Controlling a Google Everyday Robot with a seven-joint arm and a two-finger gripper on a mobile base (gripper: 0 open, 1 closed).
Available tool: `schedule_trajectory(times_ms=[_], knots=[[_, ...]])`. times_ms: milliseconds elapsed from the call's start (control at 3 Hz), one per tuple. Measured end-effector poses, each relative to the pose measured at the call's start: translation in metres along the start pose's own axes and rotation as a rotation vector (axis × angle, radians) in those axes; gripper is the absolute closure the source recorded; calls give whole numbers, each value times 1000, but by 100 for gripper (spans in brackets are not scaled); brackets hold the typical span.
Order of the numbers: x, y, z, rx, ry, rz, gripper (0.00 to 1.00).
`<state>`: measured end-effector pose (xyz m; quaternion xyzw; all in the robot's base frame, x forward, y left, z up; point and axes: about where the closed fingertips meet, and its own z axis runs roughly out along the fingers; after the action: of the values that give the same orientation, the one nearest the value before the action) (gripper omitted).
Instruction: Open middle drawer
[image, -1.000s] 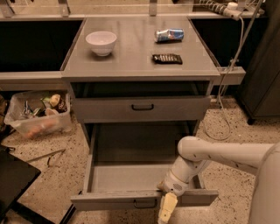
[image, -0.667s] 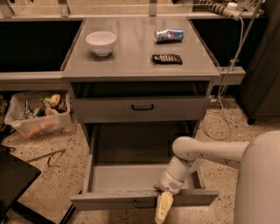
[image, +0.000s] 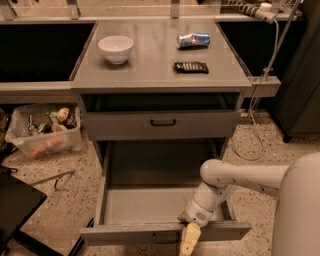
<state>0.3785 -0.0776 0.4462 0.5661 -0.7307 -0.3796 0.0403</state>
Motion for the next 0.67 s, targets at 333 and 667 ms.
schedule_trajectory(times_ms=[333, 667], knots=[[10, 19, 1, -6, -12, 28, 0], [10, 19, 1, -7, -12, 28, 0]])
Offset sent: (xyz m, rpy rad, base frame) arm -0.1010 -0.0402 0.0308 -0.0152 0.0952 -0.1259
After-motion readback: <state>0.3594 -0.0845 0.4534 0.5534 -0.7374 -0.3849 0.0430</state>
